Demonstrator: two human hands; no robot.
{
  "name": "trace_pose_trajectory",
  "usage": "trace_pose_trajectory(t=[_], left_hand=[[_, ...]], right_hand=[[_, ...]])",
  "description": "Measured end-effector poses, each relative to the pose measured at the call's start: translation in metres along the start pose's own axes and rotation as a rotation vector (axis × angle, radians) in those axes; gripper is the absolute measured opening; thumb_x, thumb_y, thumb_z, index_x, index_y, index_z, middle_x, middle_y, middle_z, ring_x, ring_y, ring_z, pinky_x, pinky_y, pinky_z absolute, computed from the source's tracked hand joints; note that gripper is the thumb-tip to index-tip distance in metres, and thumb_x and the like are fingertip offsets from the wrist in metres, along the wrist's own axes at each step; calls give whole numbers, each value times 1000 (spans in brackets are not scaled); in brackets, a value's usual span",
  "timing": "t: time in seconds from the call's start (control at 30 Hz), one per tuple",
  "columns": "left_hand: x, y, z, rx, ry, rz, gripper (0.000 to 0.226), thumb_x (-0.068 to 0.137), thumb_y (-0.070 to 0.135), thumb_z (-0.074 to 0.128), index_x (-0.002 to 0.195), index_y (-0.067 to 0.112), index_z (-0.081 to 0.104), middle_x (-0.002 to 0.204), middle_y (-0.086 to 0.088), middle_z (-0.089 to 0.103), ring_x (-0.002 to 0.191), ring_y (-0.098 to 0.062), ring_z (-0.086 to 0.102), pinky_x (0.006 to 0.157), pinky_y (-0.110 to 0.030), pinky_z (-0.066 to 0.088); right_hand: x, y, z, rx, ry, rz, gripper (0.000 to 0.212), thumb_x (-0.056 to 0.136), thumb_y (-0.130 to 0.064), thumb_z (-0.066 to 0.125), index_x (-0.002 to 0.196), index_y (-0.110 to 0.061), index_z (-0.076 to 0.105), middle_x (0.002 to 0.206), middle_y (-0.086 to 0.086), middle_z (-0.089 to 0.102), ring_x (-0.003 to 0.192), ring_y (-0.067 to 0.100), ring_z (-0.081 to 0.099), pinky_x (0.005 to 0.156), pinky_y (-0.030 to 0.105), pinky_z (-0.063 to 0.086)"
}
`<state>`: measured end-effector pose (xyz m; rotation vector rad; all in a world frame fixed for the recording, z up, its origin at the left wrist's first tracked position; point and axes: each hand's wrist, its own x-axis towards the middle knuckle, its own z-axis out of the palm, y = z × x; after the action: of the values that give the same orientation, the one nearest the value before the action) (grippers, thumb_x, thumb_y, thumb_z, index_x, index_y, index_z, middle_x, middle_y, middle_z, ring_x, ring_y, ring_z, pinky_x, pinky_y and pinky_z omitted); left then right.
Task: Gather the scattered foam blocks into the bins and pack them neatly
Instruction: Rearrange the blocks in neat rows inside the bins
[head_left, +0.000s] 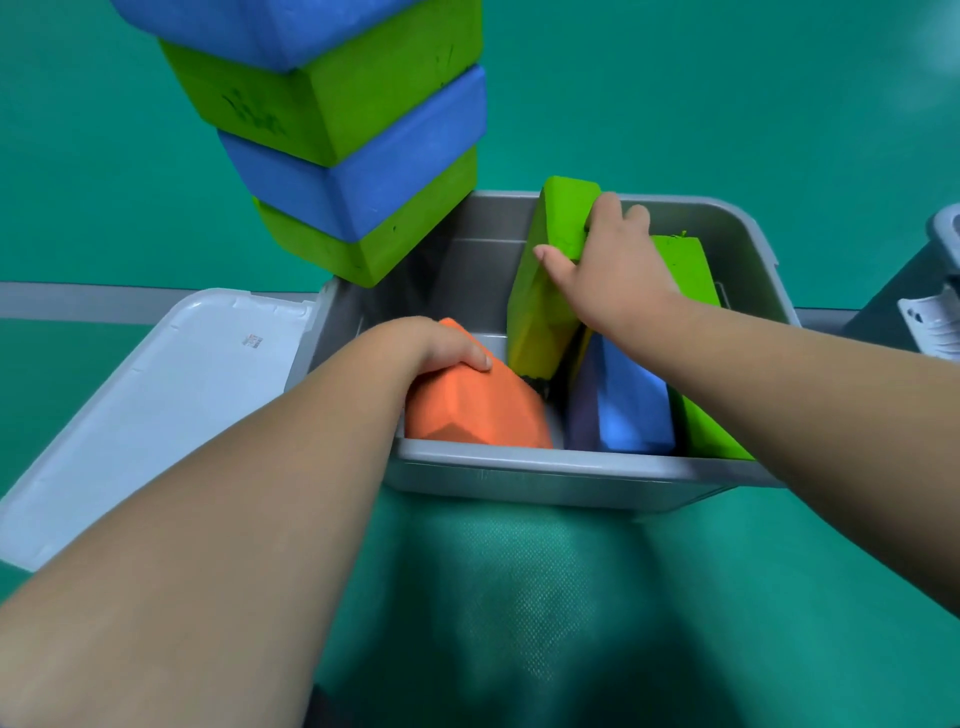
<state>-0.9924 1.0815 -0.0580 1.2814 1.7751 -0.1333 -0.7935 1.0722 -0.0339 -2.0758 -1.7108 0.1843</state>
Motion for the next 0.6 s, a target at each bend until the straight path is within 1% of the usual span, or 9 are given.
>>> trace_pose_trajectory(t=[0.07,0.1,0.17,0.23,0.27,0.37,0.47,0.53,0.6], left_hand=[[-7,8,-5,88,149,1,116,61,55,89,155,18,31,145,-15,51,123,-41,57,103,-53,49],[-9,12,-7,149,217,14,121,61,56,87,157,18,25,152,-16,44,130,-42,53,105,-53,47],[-18,18,-9,227,294,41,121,65,58,82,159,16,19,157,-18,36,138,-42,46,108,-52,44],[-24,20,-9,244,277,72,120,67,61,76,161,15,16,158,-18,35,138,-42,46,109,-51,43],[-27,20,-8,241,249,84,120,68,62,74,161,15,15,157,-17,38,135,-42,49,107,-50,45],[-32,18,-2,209,217,146,118,72,62,74,160,9,15,152,-16,46,125,-40,56,98,-44,49],[-41,17,3,202,295,236,113,76,64,75,157,5,24,148,-15,49,125,-36,57,86,-38,47],[-49,18,6,186,342,287,107,77,67,75,153,6,31,147,-15,51,126,-35,56,82,-36,43],[-56,20,6,167,380,323,101,77,70,73,148,9,37,144,-14,53,125,-35,57,80,-36,41]], right_hand=[[1,-3,-1,-13,11,-12,68,94,-59,62,132,-7,40,130,22,43,100,48,62,89,48,51],[1,-5,-1,-32,13,-25,67,94,-59,62,131,-8,40,130,22,43,100,48,62,89,49,52],[0,-6,0,-82,-7,-38,65,94,-59,62,131,-10,41,130,22,43,100,49,62,88,49,51],[-3,-2,6,-169,-94,-33,67,93,-61,62,132,-11,42,131,22,44,106,49,62,90,50,50],[-3,2,10,-233,-164,-31,68,92,-63,61,133,-12,44,132,23,44,111,48,60,94,51,50],[-1,7,13,-440,-321,-80,70,92,-68,59,138,-16,49,141,23,44,126,46,52,102,52,46],[8,0,7,-502,-403,-96,68,90,-64,63,140,-20,52,149,20,42,134,42,47,107,50,45],[10,-2,3,-521,-459,-100,59,90,-51,66,137,-18,54,150,20,42,135,40,48,107,47,47],[7,2,-1,-517,-482,-107,45,92,-32,61,134,-16,55,143,21,44,127,42,53,101,44,48]])
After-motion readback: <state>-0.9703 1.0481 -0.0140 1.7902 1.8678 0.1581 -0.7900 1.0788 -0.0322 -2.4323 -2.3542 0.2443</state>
